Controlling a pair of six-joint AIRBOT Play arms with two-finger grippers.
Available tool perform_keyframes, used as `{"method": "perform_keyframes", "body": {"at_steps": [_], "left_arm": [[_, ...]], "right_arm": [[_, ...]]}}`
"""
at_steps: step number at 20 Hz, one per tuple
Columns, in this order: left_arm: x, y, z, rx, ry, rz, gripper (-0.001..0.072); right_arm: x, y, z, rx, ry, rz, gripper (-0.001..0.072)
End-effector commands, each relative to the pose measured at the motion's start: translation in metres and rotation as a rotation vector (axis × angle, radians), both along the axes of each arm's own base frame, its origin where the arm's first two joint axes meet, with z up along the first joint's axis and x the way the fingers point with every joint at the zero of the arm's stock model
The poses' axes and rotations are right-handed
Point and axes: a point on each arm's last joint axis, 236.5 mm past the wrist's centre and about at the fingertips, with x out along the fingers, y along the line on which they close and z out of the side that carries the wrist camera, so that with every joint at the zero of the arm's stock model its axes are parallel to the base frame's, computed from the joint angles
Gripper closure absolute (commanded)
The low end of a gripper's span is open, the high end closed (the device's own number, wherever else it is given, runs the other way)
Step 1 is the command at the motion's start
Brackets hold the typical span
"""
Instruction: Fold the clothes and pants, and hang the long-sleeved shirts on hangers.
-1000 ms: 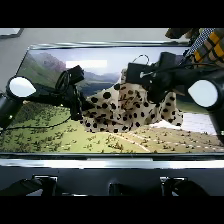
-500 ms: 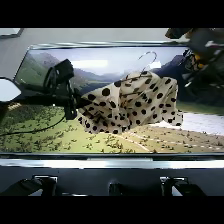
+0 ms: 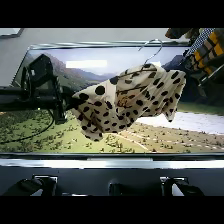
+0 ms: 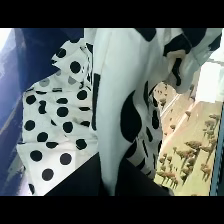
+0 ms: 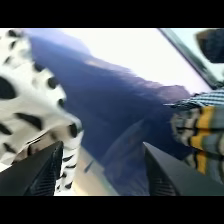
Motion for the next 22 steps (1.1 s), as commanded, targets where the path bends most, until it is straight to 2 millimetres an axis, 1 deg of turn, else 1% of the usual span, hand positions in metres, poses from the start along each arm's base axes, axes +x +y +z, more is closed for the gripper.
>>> {"method": "perform_keyframes", "body": {"at_steps": [1, 2, 7, 9, 11, 14, 17, 19, 20, 21, 22], "left_arm": [[-0.005, 0.001, 0.001, 0.003, 0.002, -0.008, 0.0691], [-0.004, 0.001, 0.001, 0.003, 0.002, -0.008, 0.0691], [-0.002, 0.000, -0.006, 0.010, 0.020, -0.009, 0.0691], [-0.001, -0.001, -0.006, 0.011, 0.021, -0.009, 0.0691], [-0.001, -0.001, -0.007, 0.012, 0.023, -0.009, 0.0691], [0.000, -0.001, -0.008, 0.012, 0.025, -0.009, 0.0692], [0.000, -0.001, -0.008, 0.012, 0.025, -0.009, 0.0691], [0.000, -0.001, -0.008, 0.012, 0.025, -0.008, 0.0691], [0.000, -0.001, -0.008, 0.012, 0.025, -0.008, 0.0691], [0.000, -0.001, -0.008, 0.012, 0.025, -0.008, 0.0691], [0.000, -0.001, -0.008, 0.012, 0.025, -0.008, 0.0691]], "right_arm": [[-0.022, 0.015, -0.025, -0.103, 0.098, 0.175, 0.0122], [-0.022, 0.016, -0.029, -0.118, 0.109, 0.196, 0.0121], [-0.001, 0.017, -0.051, -0.117, 0.145, 0.248, 0.0112], [0.006, 0.019, -0.052, -0.104, 0.135, 0.252, 0.0112], [0.010, 0.028, -0.053, -0.060, 0.133, 0.273, 0.0112], [0.014, 0.034, -0.059, -0.037, 0.147, 0.303, 0.0112], [0.018, 0.036, -0.066, -0.017, 0.164, 0.310, 0.0112], [0.020, 0.044, -0.070, 0.029, 0.178, 0.335, 0.0115], [0.018, 0.049, -0.073, 0.047, 0.196, 0.352, 0.0128], [0.014, 0.050, -0.078, 0.043, 0.219, 0.376, 0.0182], [0.011, 0.048, -0.086, 0.010, 0.242, 0.401, 0.0251]]}}
